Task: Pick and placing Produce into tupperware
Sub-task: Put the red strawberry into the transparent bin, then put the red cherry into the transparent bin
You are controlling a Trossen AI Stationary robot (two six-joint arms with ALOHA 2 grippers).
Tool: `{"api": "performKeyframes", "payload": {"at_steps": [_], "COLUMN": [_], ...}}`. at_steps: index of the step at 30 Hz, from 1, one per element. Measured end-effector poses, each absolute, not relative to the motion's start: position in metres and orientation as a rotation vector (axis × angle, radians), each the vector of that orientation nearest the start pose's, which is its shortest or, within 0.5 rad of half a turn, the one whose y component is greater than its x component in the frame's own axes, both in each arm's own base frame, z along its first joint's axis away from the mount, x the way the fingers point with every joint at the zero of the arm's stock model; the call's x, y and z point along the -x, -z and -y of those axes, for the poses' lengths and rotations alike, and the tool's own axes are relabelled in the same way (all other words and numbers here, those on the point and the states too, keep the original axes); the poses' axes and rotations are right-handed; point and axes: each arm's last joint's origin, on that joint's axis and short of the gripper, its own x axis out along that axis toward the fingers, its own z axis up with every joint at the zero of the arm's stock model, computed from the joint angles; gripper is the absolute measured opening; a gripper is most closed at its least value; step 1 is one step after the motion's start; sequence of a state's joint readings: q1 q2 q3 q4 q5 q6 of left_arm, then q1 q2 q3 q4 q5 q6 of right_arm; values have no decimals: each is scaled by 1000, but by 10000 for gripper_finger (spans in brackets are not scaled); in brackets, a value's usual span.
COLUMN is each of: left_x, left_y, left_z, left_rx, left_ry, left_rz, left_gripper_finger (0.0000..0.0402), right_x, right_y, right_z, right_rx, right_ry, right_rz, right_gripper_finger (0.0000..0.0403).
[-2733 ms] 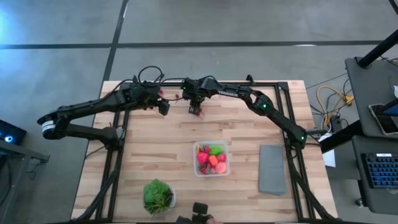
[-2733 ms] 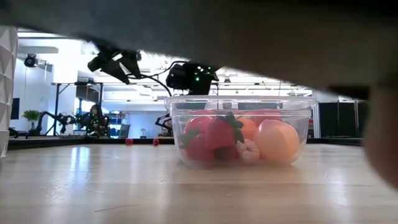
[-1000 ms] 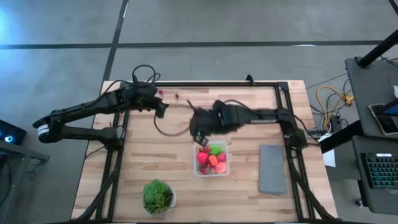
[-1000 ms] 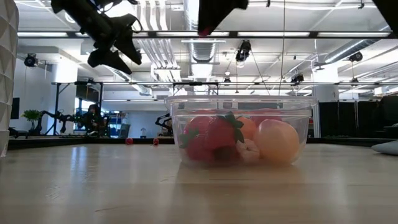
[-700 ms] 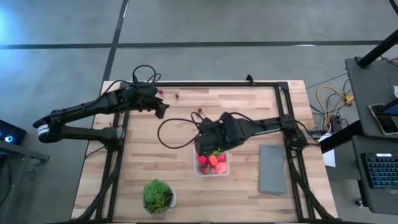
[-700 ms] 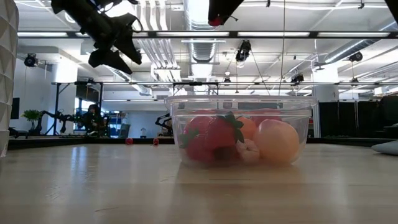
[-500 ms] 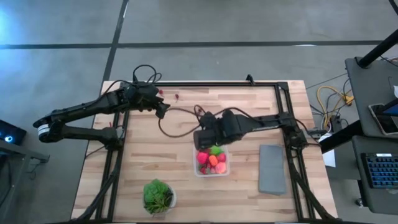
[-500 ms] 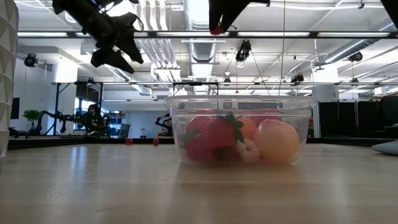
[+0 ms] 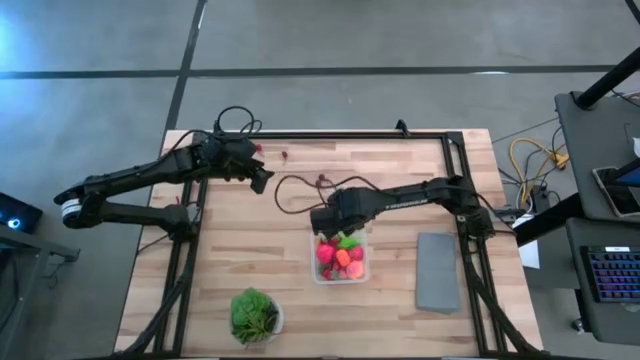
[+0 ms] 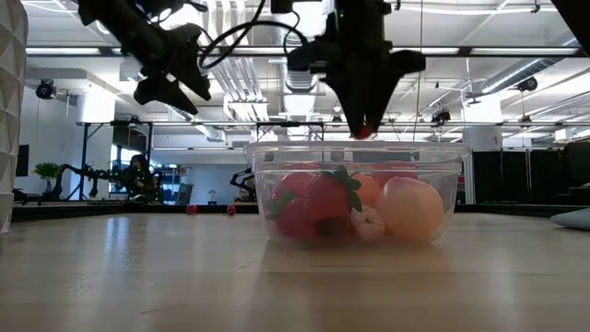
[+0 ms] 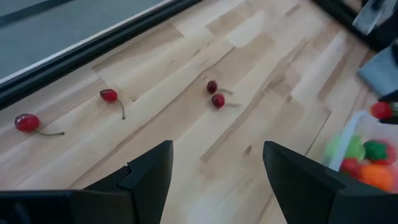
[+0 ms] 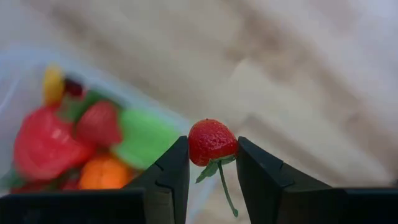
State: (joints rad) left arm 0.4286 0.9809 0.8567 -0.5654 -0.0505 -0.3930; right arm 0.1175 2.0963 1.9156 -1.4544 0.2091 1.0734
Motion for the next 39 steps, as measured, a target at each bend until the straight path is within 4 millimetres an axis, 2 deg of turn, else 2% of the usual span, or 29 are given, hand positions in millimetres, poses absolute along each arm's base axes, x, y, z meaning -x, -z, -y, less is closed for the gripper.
{"api": "performKeyframes", "payload": {"at_steps": [5,8,19,31,39], "left_x": [-184,-186,-187,-187,-187], "left_y": [-286,-284,-282,-282,-282], "left_z": [-85,-86,-86,-86,-87], "left_rx": [475,477,482,482,484], "left_ry": [-578,-578,-566,-565,-564], "left_rz": [-622,-632,-640,-641,-642], "left_gripper_finger": [235,235,235,235,235], "right_x": [-399,-398,-398,-399,-398], "right_y": [-222,-214,-212,-216,-224], "right_z": [-49,-50,-51,-58,-56], "right_rx": [-670,-700,-720,-681,-656], "right_ry": [821,811,815,823,872], "right_rz": [-1406,-1422,-1417,-1375,-1292], "right_gripper_finger": [105,105,110,223,260]}}
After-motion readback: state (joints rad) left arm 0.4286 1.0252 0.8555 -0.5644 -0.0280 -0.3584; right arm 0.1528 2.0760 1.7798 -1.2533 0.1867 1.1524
